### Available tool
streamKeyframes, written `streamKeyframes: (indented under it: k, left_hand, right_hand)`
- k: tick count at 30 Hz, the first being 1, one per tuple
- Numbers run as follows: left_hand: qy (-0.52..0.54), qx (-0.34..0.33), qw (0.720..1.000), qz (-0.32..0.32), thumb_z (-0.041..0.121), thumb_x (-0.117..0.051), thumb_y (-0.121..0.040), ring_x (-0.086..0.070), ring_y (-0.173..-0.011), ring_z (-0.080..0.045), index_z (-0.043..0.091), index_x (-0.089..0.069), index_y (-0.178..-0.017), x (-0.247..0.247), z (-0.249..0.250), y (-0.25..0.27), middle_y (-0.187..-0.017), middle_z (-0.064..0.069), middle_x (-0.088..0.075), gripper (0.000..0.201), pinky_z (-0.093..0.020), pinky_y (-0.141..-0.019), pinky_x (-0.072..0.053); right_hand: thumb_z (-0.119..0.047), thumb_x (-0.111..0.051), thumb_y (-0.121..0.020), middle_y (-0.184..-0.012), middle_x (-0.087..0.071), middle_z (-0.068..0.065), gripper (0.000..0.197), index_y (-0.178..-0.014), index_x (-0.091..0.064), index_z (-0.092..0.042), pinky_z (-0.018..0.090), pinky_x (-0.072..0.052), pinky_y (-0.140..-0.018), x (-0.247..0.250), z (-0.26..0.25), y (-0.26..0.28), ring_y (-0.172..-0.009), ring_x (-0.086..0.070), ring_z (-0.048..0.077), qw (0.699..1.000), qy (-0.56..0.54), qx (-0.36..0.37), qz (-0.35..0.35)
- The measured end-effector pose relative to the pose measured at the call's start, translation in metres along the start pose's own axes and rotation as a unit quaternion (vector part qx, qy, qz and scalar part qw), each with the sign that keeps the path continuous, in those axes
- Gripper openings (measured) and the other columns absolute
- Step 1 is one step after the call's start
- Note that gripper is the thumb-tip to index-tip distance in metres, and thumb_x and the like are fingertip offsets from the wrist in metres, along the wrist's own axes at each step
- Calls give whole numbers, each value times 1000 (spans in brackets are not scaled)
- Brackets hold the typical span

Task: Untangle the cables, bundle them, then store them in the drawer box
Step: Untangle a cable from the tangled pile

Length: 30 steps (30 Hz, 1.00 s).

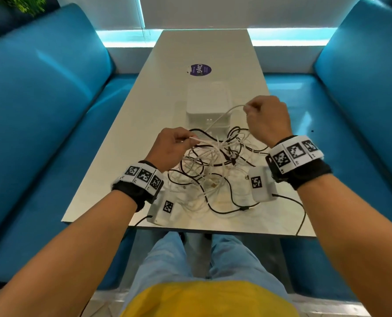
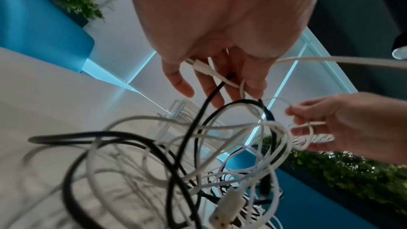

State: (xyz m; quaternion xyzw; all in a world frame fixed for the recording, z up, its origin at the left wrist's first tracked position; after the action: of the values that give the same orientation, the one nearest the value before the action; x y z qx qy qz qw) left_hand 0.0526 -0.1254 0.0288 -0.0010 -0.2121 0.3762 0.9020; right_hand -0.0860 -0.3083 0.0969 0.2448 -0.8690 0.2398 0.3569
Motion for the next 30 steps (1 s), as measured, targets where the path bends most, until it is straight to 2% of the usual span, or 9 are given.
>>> streamKeyframes:
  k: [3,5,9,12,14,16,20,25,30]
  left_hand:
    - [-17,-4,1000,0,8,-69,-85,-65,-82,-15,15,-72,-83,-4,1,-2,-84,-6,-71,8,-24,-80,-50]
    - [-27,-17,999,-5,10,-69,-85,-65,-82,-15,18,-72,-83,-5,3,-2,-82,-3,-70,9,-26,-80,-50]
    - [-30,-40,999,0,10,-70,-85,-64,-76,-6,19,-71,-82,-4,8,0,-79,4,-69,10,-22,-77,-50]
    - [-15,-43,999,-3,7,-69,-85,-65,-76,-4,17,-72,-82,1,7,2,-80,6,-68,11,-24,-79,-53]
    - [-17,-51,999,-7,6,-68,-86,-65,-77,-8,17,-72,-83,2,6,3,-81,6,-69,12,-28,-81,-54]
    - [-26,-47,999,2,8,-68,-86,-65,-80,-12,17,-72,-85,2,5,2,-82,2,-69,10,-30,-82,-54]
    - [-12,-15,1000,15,13,-70,-86,-65,-78,-17,21,-73,-86,8,5,-1,-87,-6,-72,8,-35,-83,-54]
    - [-48,29,998,-5,23,-72,-84,-62,-76,-12,25,-71,-81,4,15,-4,-76,7,-67,4,-29,-78,-50]
    - [-95,23,994,38,26,-72,-84,-65,-76,-23,24,-73,-83,17,9,-3,-77,2,-69,2,-36,-77,-53]
  right_hand:
    - [-21,-55,-91,-138,-47,7,47,-138,-47,-25,47,-34,-105,-16,-10,12,-127,-43,30,988,118,83,-60]
    - [-23,-58,-91,-146,-37,2,57,-143,-38,-32,49,-23,-111,-25,-24,20,-137,-31,26,963,176,183,-95]
    - [-33,-49,-97,-133,-53,-5,25,-117,-63,-34,57,-6,-113,-38,-36,23,-140,-29,22,934,227,229,-151]
    - [-33,-50,-97,-117,-63,-5,21,-115,-59,-34,59,0,-113,-38,-33,19,-126,-46,23,930,246,219,-160]
    - [-34,-50,-96,-118,-65,-6,24,-118,-58,-37,58,-2,-113,-36,-31,18,-123,-50,22,935,231,209,-169]
    - [-31,-47,-96,-112,-68,-5,22,-108,-66,-33,56,-12,-112,-29,-30,14,-115,-55,23,948,209,200,-134]
    - [-26,-48,-94,-107,-68,5,22,-106,-67,-27,44,-35,-95,-11,-17,6,-104,-59,31,976,182,97,-74]
    - [-15,-43,-91,-108,-64,11,24,-109,-58,-17,43,-37,-89,-13,-13,17,-103,-57,36,983,158,58,-68]
    - [-14,-44,-90,-115,-58,20,26,-114,-54,-9,43,-41,-85,-3,-1,9,-106,-54,42,979,190,6,-70]
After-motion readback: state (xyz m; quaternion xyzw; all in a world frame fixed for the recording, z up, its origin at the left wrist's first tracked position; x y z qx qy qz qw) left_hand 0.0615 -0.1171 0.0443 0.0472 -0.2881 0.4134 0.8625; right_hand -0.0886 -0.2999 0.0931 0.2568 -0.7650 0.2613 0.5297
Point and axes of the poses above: each hand's wrist, its own y-axis away from the middle knuckle, its own x-axis out of the back of the hand, z = x × y, the point moved 4 cm from there along -y, towards the middle knuckle
